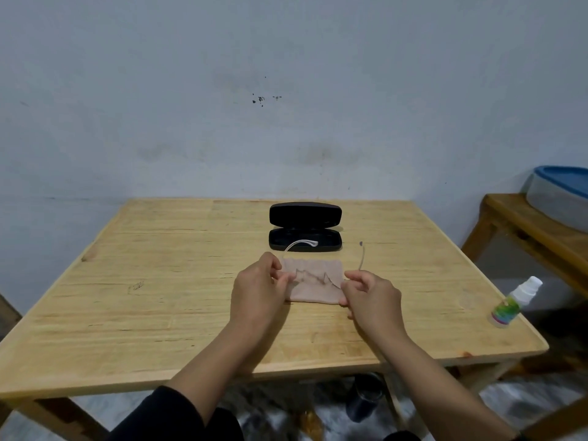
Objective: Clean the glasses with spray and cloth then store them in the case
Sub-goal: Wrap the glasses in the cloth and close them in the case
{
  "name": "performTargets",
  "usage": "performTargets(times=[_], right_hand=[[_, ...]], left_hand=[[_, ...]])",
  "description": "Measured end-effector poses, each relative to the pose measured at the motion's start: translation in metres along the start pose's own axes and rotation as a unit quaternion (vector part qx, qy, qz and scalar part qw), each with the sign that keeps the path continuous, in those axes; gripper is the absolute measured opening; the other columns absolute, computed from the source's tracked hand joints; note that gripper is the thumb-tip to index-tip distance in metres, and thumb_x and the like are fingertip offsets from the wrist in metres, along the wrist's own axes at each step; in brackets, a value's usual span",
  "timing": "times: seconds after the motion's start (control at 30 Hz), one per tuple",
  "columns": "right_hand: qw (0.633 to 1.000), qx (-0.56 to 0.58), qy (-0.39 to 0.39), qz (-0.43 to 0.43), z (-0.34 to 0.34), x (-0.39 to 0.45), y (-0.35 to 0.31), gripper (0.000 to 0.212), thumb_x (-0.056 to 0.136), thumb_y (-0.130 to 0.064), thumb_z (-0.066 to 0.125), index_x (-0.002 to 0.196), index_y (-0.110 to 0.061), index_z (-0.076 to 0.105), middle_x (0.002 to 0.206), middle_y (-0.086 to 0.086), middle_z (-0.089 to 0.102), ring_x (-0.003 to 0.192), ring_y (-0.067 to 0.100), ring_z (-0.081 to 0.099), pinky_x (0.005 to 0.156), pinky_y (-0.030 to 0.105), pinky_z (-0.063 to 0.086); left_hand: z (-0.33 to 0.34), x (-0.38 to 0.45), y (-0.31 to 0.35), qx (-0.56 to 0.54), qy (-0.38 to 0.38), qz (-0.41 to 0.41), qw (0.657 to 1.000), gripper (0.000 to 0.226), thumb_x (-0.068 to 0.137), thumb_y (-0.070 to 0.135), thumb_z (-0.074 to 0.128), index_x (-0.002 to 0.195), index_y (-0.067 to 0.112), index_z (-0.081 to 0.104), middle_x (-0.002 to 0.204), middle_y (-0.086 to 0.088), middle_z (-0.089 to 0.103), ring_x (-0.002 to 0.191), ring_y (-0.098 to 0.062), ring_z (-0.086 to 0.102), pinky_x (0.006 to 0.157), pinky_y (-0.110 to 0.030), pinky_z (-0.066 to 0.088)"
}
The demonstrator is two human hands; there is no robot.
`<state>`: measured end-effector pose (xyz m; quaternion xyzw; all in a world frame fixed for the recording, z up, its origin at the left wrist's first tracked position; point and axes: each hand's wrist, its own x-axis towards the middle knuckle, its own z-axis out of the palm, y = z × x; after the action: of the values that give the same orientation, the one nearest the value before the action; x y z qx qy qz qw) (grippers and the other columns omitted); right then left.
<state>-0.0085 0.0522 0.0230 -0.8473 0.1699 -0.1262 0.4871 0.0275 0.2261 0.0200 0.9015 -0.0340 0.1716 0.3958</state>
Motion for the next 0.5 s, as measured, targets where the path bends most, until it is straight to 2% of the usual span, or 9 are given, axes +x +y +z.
performTargets(times=[0.1,0.13,0.27,0.37,0.43,0.5], right_hand=[[0.999,0.031,0.017,-0.003,-0.013,-0.005,0.006,0.013,0.086,-0.024,0.061,0.096,-0.023,0.068,0.075,-0.001,0.072,0.054,0.002,0.064,0.054,0.027,0.055],[0.999,0.044,0.03,-0.007,-0.019,-0.006,0.008,0.011,0.086,-0.022,0.061,0.094,-0.022,0.069,0.073,-0.001,0.071,0.057,0.006,0.065,0.054,0.027,0.054],[0.995,0.068,0.067,0.009,-0.037,0.019,0.013,0.012,0.088,-0.015,0.059,0.09,-0.019,0.069,0.077,-0.001,0.07,0.066,0.014,0.065,0.057,0.029,0.053],[0.997,0.064,-0.013,0.036,-0.035,0.052,0.013,0.01,0.084,-0.014,0.065,0.088,-0.016,0.073,0.075,0.004,0.07,0.063,0.015,0.061,0.062,0.031,0.051],[0.997,0.029,-0.065,0.026,-0.029,0.07,0.011,0.01,0.081,-0.014,0.068,0.088,-0.015,0.075,0.08,0.003,0.071,0.07,0.014,0.063,0.071,0.029,0.052],[0.996,0.002,-0.091,0.014,-0.022,0.083,0.007,0.011,0.079,-0.013,0.071,0.09,-0.013,0.074,0.089,0.003,0.072,0.08,0.014,0.065,0.077,0.026,0.053]], left_hand=[[-0.009,0.003,-0.006,-0.016,0.004,0.025,1.0,0.014,0.081,0.027,0.069,0.088,0.019,0.06,0.074,0.01,0.061,0.07,-0.005,0.057,0.059,-0.01,0.041],[-0.013,0.005,-0.008,-0.014,0.008,0.036,0.999,0.011,0.083,0.024,0.067,0.09,0.018,0.061,0.075,0.01,0.06,0.07,-0.004,0.056,0.059,-0.005,0.037],[-0.023,0.029,-0.02,-0.03,0.023,0.047,0.998,0.005,0.086,0.016,0.062,0.09,0.016,0.065,0.076,0.009,0.062,0.07,0.0,0.054,0.062,0.001,0.036],[-0.018,0.055,-0.025,-0.022,-0.071,0.005,0.997,0.009,0.087,0.024,0.061,0.088,0.02,0.069,0.08,0.006,0.069,0.073,-0.005,0.059,0.061,-0.003,0.035],[-0.008,0.067,-0.025,-0.009,-0.145,-0.004,0.989,0.011,0.087,0.028,0.062,0.09,0.023,0.072,0.081,0.007,0.069,0.073,-0.001,0.059,0.062,-0.007,0.036],[0.002,0.074,-0.025,0.004,-0.179,-0.001,0.984,0.012,0.085,0.031,0.065,0.09,0.024,0.073,0.079,0.009,0.068,0.07,0.004,0.056,0.059,-0.004,0.036]])
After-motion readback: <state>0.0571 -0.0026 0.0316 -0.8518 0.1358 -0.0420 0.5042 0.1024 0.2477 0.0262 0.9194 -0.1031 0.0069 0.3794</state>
